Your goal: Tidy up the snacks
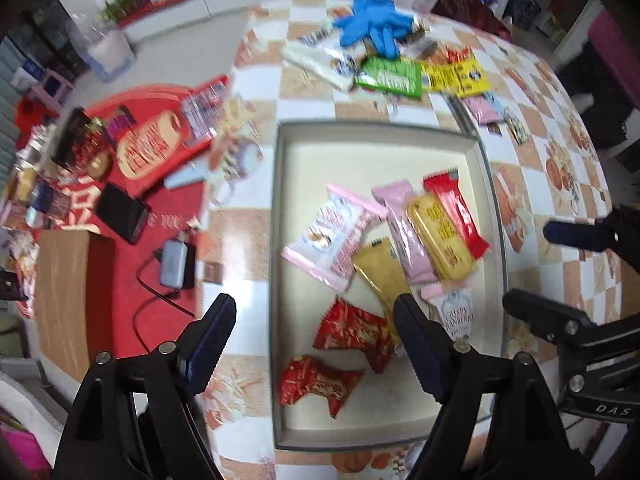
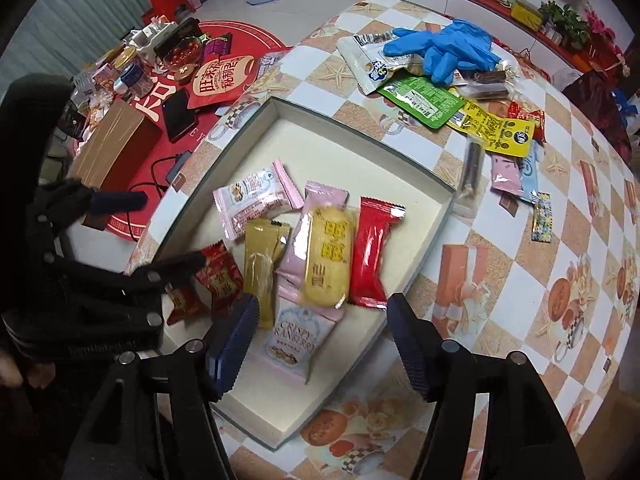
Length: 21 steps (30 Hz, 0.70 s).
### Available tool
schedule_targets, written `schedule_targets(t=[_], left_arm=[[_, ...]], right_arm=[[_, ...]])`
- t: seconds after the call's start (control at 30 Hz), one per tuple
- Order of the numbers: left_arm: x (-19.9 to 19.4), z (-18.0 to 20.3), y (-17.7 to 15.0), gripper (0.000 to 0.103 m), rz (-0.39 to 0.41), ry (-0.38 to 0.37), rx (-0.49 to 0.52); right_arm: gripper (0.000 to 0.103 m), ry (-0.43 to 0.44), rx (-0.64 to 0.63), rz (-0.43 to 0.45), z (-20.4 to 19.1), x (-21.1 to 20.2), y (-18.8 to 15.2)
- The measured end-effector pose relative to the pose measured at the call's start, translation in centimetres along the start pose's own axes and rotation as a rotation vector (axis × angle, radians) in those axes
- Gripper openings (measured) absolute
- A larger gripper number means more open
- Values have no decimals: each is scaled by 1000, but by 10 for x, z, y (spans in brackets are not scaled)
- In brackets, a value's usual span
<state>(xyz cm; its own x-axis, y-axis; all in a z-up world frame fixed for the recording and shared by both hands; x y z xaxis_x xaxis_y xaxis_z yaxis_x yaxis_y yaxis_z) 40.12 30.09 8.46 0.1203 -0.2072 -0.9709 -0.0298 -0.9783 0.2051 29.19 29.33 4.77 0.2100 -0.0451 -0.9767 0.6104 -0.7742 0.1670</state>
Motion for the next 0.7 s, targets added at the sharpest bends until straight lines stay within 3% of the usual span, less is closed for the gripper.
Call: schedule_targets(t=[0.07, 0.1, 0.2, 0.3, 0.43, 0.7], left_arm=[[-7, 0, 3, 84, 14, 94, 1], [-9, 1, 3, 84, 15, 96, 6], [-13, 13, 3, 84, 28, 27, 22], [-16, 20, 0, 84, -1, -18, -27], [-16, 36, 1, 84, -44, -44, -28], [-27, 47, 9, 84, -6, -4, -39]], right_arm=[[68, 3, 3, 2, 3, -4, -4], [68, 3, 4, 2, 5, -6, -8], [68, -3, 0, 5, 8, -11, -14], [68, -8, -17, -3, 10, -16, -23], [68, -26, -71, -7, 12, -23, -36], [68, -58, -58, -19, 28, -32, -50]])
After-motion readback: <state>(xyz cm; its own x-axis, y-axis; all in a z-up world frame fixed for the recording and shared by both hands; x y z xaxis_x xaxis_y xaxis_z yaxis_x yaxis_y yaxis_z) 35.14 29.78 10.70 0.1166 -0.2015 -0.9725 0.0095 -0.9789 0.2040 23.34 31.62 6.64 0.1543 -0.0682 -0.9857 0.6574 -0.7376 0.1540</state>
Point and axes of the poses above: each gripper's, at about its wrist camera, not at the fingertips, and x roughly the way its jaws point, z to its right, y to its top, the point moved 4 cm from there along x, roughly the way its jaws point, and after that the axes turned 11 degrees about x, right-handed, at the moved point
